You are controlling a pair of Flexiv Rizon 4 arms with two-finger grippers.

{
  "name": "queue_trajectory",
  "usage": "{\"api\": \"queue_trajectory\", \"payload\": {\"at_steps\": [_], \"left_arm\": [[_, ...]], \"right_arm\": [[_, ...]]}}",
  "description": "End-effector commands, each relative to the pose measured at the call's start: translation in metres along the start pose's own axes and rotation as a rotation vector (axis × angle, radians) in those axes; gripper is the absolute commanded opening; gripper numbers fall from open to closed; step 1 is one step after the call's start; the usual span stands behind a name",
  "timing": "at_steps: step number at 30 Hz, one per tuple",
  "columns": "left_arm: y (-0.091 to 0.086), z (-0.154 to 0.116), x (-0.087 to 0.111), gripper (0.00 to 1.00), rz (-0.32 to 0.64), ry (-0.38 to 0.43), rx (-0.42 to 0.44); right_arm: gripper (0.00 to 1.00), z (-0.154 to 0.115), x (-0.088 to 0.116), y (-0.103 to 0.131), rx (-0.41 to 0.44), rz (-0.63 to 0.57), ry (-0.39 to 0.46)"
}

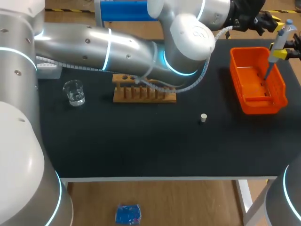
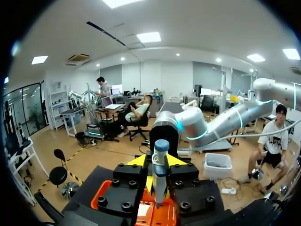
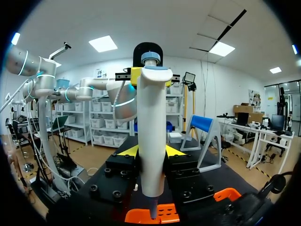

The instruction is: Invert the test tube, pick up the pipette, mount the tip to pipette, aspirate from beaker and dispense into the tube, eject the tip, return the pipette, and cap with the stopper.

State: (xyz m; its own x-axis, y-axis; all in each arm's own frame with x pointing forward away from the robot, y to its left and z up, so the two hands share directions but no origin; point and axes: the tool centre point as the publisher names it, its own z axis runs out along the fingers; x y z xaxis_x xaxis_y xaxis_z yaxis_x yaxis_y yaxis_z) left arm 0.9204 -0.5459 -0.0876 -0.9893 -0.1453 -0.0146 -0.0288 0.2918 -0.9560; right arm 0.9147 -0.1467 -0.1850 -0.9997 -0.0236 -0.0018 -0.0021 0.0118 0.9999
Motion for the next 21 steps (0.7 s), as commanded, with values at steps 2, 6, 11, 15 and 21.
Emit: {"api": "queue_trajectory", "payload": {"at_steps": [2,6,11,15,21], "left_arm": [[-0.005,-0.014,-0.001,1.0,0.01,0.009,0.173],[-0.011,-0.023,0.001,1.0,0.016,0.004,0.16],[-0.017,-0.035,0.004,1.0,0.021,-0.001,0.142],[-0.015,-0.046,0.007,1.0,0.023,0.008,0.135],[-0.011,-0.069,0.01,1.0,0.033,0.038,0.155]], "right_arm": [[0.0,-0.001,0.0,0.001,0.003,0.001,0.002],[0.0,-0.001,0.0,0.001,0.003,0.001,0.002],[0.0,-0.001,0.0,0.001,0.003,0.001,0.002],[0.0,-0.001,0.0,0.001,0.003,0.001,0.002],[0.0,-0.001,0.0,0.001,0.003,0.001,0.002]]}}
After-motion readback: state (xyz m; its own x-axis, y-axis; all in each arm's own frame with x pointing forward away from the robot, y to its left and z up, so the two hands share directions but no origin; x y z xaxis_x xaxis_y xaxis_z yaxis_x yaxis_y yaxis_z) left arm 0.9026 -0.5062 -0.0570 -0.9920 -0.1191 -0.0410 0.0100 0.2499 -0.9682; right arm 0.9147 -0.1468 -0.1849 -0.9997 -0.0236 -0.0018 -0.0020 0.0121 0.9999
